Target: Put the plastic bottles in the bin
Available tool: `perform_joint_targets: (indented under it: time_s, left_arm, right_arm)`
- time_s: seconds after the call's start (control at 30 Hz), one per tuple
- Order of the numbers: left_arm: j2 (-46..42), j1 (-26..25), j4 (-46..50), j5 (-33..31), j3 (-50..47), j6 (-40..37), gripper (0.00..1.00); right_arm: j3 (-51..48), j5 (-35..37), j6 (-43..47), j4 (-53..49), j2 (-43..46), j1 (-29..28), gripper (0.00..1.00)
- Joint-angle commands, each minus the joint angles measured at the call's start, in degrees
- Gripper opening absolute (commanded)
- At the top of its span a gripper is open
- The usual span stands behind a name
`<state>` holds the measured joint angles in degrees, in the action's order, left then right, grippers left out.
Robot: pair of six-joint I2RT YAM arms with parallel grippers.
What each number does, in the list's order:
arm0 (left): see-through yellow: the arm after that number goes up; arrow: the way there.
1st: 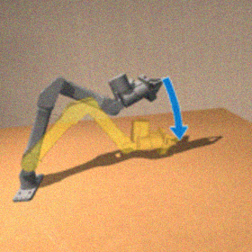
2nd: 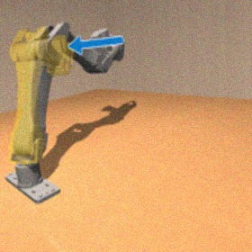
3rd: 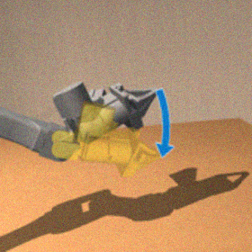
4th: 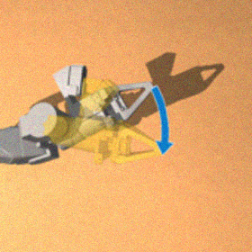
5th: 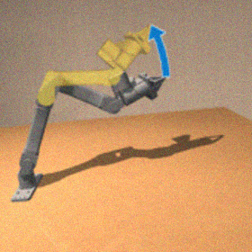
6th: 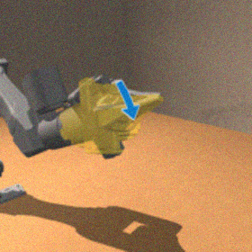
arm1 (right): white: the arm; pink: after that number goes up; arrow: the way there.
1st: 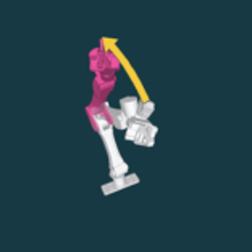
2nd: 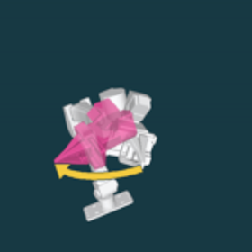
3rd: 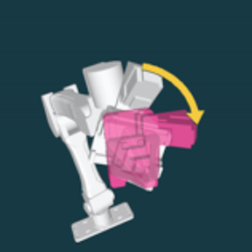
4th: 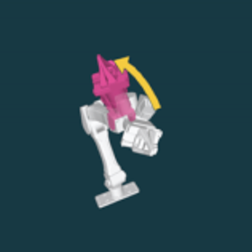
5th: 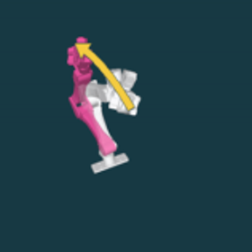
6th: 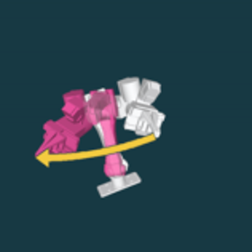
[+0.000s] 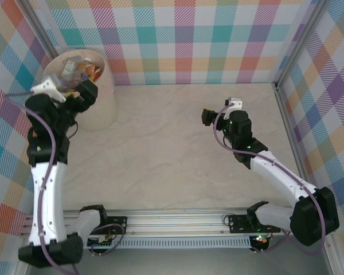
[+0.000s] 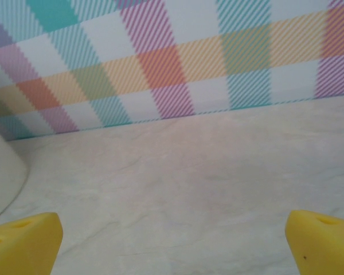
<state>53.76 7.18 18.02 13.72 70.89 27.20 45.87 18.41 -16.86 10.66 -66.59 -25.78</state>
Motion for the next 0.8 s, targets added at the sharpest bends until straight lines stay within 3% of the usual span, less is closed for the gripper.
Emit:
perform_joint_targets:
  time_s: [0.0,0.2,0.43,0.6,0.77]
  left_arm:
    - [-7.2,-0.3,-6.8,-7.3,-8.9,4.5,1.0]
    - [-15.0,-0.3,-5.1,-19.4,-24.3,5.1,1.0]
    - [-12.1,-0.4,-11.4,-32.0,-38.0,3.3,1.0]
    - [-5.8,-0.3,-22.0,-35.6,-44.6,-3.0,1.0]
    - [3.8,-0.6,-32.3,-31.0,-46.5,-7.4,1.0]
  right_arm:
    - [-2.3,6.2,4.7,0.9,3.3,1.6,1.0]
    - [-7.8,9.6,7.7,1.4,5.3,7.5,1.0]
    - [-14.0,12.9,6.4,3.5,2.9,17.0,1.0]
    - [-16.4,3.7,6.0,6.8,-3.2,22.6,1.0]
    - [-17.6,-8.6,12.2,17.6,-11.6,24.1,1.0]
